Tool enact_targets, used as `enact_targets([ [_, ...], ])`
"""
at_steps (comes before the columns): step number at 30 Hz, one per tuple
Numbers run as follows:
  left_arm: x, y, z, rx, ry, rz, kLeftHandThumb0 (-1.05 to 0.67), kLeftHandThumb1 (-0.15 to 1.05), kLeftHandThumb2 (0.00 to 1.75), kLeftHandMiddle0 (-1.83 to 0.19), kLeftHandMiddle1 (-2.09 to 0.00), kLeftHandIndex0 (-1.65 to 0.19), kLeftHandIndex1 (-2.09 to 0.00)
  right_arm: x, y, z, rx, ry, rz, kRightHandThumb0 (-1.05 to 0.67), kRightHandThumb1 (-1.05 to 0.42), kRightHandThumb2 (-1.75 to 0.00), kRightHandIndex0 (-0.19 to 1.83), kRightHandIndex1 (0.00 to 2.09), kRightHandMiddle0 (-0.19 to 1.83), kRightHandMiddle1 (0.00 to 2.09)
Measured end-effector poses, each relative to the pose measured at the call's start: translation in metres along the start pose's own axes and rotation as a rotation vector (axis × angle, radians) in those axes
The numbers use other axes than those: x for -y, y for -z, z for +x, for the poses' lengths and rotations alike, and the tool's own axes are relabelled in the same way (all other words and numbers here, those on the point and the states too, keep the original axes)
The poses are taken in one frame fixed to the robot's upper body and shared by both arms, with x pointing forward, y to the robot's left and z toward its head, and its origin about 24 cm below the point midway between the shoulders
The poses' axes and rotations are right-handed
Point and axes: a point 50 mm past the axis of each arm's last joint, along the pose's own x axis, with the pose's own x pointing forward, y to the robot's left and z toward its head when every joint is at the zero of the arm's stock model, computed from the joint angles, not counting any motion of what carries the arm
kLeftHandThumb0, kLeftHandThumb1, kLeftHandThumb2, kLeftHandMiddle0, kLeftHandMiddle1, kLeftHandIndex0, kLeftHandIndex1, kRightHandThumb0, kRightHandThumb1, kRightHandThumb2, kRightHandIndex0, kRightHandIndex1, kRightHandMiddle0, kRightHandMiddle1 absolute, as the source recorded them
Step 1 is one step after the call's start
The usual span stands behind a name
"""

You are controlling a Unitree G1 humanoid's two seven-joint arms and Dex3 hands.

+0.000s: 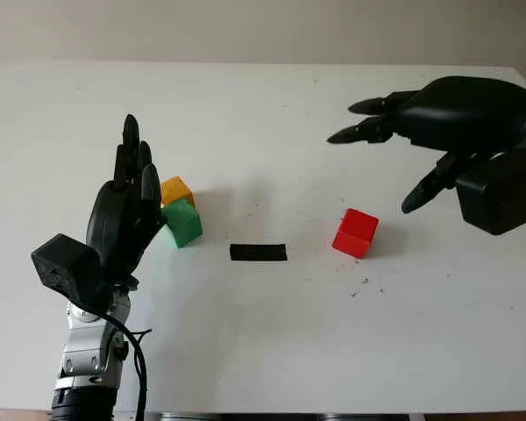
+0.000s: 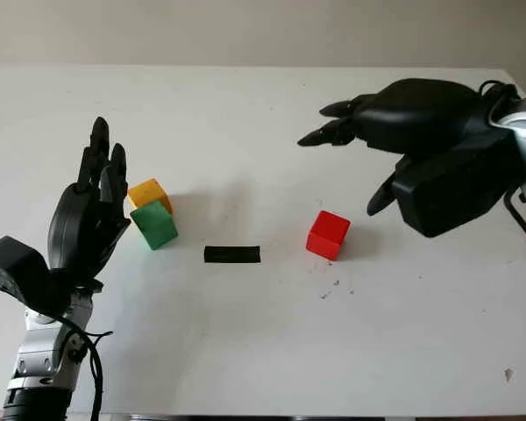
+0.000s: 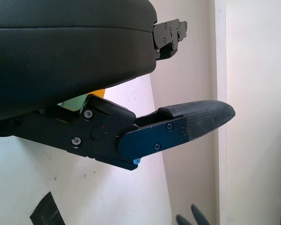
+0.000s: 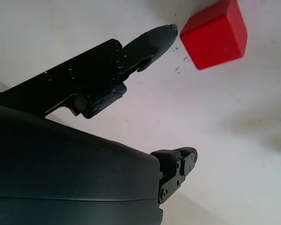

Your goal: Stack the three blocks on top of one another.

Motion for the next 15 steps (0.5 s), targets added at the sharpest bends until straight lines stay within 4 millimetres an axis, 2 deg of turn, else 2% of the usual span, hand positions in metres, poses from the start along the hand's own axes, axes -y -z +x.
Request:
enact_targets([
  [8, 0.0, -0.001, 0.0, -0.005, 0.001, -0.001, -0.82, 1.05, 0.71, 0.19, 0.0, 0.19, 0.0, -0.012, -0.009, 0.005, 0.078, -0.04, -0.04, -0.42, -0.77, -0.05, 0.04, 0.04, 0.24, 0.05],
  [15, 0.0, -0.001, 0.0, -0.008, -0.001, -0.002, -0.82, 1.05, 0.7, 0.19, 0.0, 0.19, 0.0, -0.031, -0.013, 0.008, 0.114, -0.07, -0.01, -0.44, -0.86, -0.08, -0.01, 0.03, 0.22, 0.05],
])
